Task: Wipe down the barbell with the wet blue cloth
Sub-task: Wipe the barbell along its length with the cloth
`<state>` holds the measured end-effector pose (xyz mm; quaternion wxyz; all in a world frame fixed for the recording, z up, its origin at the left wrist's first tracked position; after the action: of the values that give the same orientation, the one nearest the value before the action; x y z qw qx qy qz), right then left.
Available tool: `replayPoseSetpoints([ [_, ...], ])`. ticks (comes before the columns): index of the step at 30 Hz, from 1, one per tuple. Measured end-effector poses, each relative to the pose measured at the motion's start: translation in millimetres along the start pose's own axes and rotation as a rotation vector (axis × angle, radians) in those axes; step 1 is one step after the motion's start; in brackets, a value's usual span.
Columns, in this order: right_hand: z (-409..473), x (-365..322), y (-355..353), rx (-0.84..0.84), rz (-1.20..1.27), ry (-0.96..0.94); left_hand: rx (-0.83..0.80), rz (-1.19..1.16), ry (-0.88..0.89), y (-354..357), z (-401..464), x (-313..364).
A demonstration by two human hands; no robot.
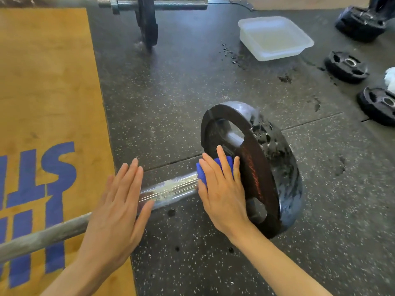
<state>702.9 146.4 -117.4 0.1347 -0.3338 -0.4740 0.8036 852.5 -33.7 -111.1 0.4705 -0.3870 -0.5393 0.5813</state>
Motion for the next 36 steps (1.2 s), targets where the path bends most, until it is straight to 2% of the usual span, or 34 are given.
replayPoseSetpoints([
  [5, -8.0, -4.8, 5.6, 0.013, 0.160, 0.081, 0.030, 0.039, -0.082, 1.5, 1.1, 9.1],
  [12, -2.8, -6.6, 14.6, 0.093, 0.212, 0.108, 0.057, 0.073, -0.138, 1.7, -5.3, 19.3],
  [17, -22.9, -12.5, 17.9, 0.076, 0.279, 0.112, 0.073, 0.045, -0.164, 2.1, -5.1, 22.0],
  [21, -7.7, 1.2, 16.8, 0.048, 0.173, 0.003, 0.082, 0.057, -0.173, 2.4, -5.6, 22.2],
  [24, -5.2, -16.0, 22.6, 0.111, 0.227, 0.145, 0.064, 0.075, -0.181, 3.6, -3.3, 21.5],
  [25, -6.6, -25.0, 26.7, 0.101, 0.254, 0.136, 0.062, 0.077, -0.185, 4.3, -2.5, 21.5],
  [28, -8.1, -20.8, 27.5, 0.052, 0.215, 0.003, 0.055, 0.076, -0.185, 4.5, -0.8, 19.8],
  [32, 0.2, -17.1, 20.9, 0.135, 0.273, 0.169, 0.073, 0.076, -0.176, 2.7, 1.3, 19.1],
  [35, -6.1, -16.8, 21.4, 0.053, 0.217, 0.029, 0.066, 0.070, -0.177, 3.2, 2.1, 17.8],
  [36, -4.1, -10.5, 19.9, 0.063, 0.208, 0.041, 0.060, 0.075, -0.178, 3.4, 2.1, 17.3],
])
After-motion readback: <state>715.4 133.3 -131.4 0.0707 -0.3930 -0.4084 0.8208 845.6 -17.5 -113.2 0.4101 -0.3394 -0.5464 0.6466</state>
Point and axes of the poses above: each hand's wrist, its own z-axis towards the middle knuckle, its own y-axis out of the palm, x = y × z, the point moved 1 cm from there along z, towards the middle knuckle, and after that the axes turned 12 degrees about z, right-handed, at the moved point
